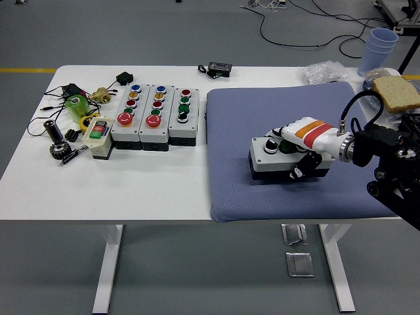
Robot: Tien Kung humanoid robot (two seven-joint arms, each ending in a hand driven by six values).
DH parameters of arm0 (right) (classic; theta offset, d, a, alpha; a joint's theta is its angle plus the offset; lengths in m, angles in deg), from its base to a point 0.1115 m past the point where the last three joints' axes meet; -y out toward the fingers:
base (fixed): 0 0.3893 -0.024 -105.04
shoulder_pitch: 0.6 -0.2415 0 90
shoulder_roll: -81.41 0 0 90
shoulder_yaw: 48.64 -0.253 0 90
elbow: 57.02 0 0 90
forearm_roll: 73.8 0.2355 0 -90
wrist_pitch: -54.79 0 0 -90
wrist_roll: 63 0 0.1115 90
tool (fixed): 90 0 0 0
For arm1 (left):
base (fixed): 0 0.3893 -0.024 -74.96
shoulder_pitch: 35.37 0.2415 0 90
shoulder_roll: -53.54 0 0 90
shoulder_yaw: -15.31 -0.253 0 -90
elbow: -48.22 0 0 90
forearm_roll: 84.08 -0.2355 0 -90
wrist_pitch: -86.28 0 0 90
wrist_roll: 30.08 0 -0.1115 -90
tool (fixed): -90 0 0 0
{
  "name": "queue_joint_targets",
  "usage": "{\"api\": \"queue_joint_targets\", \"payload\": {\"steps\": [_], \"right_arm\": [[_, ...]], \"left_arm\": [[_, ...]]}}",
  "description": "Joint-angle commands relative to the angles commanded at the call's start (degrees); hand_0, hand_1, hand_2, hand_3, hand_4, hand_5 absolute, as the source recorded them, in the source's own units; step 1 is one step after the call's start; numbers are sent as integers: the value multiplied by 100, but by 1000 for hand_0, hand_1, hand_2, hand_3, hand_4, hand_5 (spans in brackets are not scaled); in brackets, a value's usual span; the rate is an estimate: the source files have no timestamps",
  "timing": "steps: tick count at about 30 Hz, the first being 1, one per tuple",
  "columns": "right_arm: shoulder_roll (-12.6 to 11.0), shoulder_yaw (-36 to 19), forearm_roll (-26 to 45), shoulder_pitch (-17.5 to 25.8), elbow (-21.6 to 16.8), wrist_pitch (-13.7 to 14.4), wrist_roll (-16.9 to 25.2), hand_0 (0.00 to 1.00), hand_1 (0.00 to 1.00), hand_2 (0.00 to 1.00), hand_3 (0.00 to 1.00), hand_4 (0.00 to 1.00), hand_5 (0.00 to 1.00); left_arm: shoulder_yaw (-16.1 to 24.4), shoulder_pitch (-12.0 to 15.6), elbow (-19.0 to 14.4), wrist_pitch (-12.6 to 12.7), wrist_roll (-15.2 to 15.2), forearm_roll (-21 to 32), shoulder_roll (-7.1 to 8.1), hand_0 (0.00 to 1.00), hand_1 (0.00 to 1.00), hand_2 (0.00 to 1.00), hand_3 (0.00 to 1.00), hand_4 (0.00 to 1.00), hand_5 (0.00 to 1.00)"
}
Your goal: Pick up the button,place it on the desk,press the button,press the button
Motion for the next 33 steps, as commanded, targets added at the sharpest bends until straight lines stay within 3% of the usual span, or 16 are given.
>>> {"api": "queue_joint_targets", "payload": {"steps": [9, 10, 15, 16, 21, 22, 27, 28, 33], "right_arm": [[119, -46, -137, 95, 64, 89, -228, 155, 189, 469, 494, 629, 100], [118, -48, -150, 97, 64, 86, -234, 348, 392, 565, 581, 774, 174], [100, -72, -309, 134, 79, 132, -197, 348, 392, 565, 581, 774, 174], [97, -78, -319, 140, 76, 167, -178, 564, 543, 650, 687, 844, 204], [86, -118, -339, 176, 43, 130, -171, 564, 543, 650, 687, 844, 204], [86, -123, -343, 180, 41, 111, -174, 862, 789, 845, 878, 911, 195], [66, -139, -288, 233, 20, 17, -166, 862, 789, 845, 878, 911, 195], [66, -138, -258, 243, 15, 20, -167, 918, 861, 929, 931, 938, 203], [69, -172, -137, 292, -36, -1, -188, 918, 861, 929, 931, 938, 203]], "left_arm": [[-4, -3, 0, -7, 5, -24, -4, 666, 664, 677, 601, 355, 916], [-4, -3, 0, -7, 6, -25, -4, 666, 662, 677, 601, 354, 915], [5, -1, 0, -11, 9, -35, -7, 666, 662, 677, 601, 354, 915], [12, -1, 0, -12, 12, -45, -9, 666, 662, 677, 602, 354, 915], [34, 8, 0, -18, 20, -87, -15, 666, 662, 677, 602, 354, 915], [36, 9, 0, -19, 21, -92, -15, 666, 662, 675, 600, 355, 916], [39, 29, 0, -21, 26, -103, -20, 666, 662, 675, 600, 355, 916], [46, 33, 0, -23, 29, -118, -22, 666, 661, 675, 600, 354, 916], [56, 53, 0, -29, 38, -150, -31, 666, 661, 675, 600, 354, 916]]}}
